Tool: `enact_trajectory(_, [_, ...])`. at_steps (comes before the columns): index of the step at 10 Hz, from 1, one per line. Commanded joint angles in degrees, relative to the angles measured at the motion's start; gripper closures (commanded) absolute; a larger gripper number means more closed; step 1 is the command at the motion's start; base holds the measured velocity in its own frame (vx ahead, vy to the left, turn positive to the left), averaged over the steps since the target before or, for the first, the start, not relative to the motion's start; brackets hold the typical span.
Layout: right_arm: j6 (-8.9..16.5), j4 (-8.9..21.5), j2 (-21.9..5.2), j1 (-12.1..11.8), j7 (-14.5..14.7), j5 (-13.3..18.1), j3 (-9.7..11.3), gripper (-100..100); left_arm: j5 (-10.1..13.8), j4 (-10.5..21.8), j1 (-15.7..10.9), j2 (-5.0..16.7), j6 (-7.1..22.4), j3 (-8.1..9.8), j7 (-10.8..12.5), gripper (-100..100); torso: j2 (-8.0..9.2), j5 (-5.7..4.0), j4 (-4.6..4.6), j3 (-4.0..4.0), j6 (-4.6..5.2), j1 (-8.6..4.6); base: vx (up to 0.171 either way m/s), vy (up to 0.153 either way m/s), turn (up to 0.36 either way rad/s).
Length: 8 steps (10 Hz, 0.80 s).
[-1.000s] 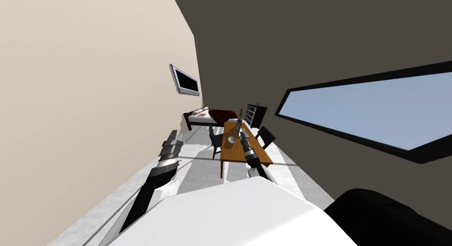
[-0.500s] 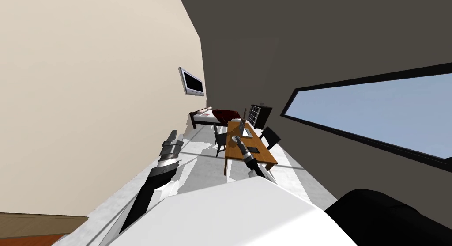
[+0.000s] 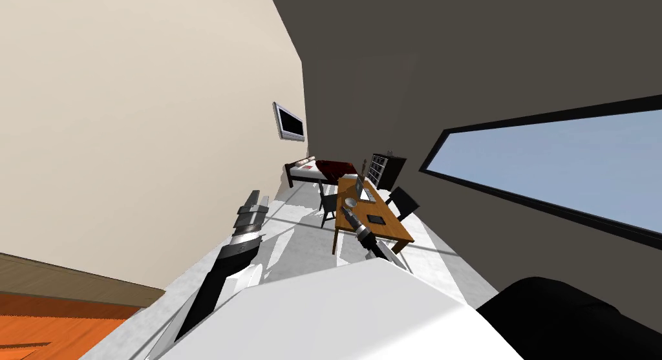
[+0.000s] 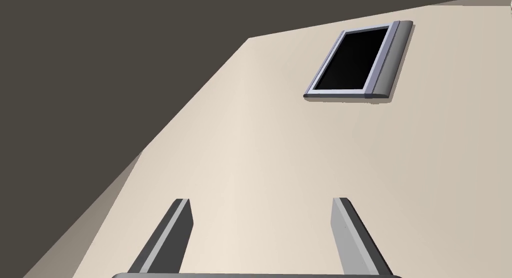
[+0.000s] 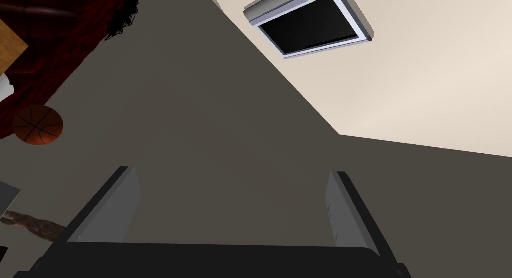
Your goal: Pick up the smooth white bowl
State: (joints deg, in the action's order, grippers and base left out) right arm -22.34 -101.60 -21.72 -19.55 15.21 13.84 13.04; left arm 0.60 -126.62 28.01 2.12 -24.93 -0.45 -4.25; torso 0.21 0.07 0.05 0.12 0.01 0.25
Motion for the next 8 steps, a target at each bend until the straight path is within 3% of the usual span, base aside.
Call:
enact_trajectory(1, [-0.3,2.9,-1.0,1.0,0.8,0.7,0.5,-100,0.0,0.0,0.0,0.0,0.0,0.0,0.0,0,0.0,0.0,0.0,0.0,0.0,0.0,-0.035,0.07,0.074])
enact_trajectory(2, [-0.3,3.2,-1.0,1.0,0.8,0.7,0.5,-100,0.0,0.0,0.0,0.0,0.0,0.0,0.0,0,-0.02,-0.01,0.0,-0.01,0.01,-0.05,-0.013,0.03,-0.006])
enact_trajectory(5, [0.6,8.4,-5.4,3.6,4.0,4.0,3.1,-100,0.0,0.0,0.0,0.0,0.0,0.01,0.0,0,-0.09,-0.02,-0.02,-0.05,0.02,-0.1,-0.021,0.071,0.124])
enact_trajectory(8, [1.0,13.1,-7.5,4.9,5.6,5.6,4.5,-100,0.0,0.0,0.0,0.0,0.0,0.0,0.0,0,-0.08,0.0,-0.01,-0.04,0.0,-0.02,-0.02,0.073,0.086])
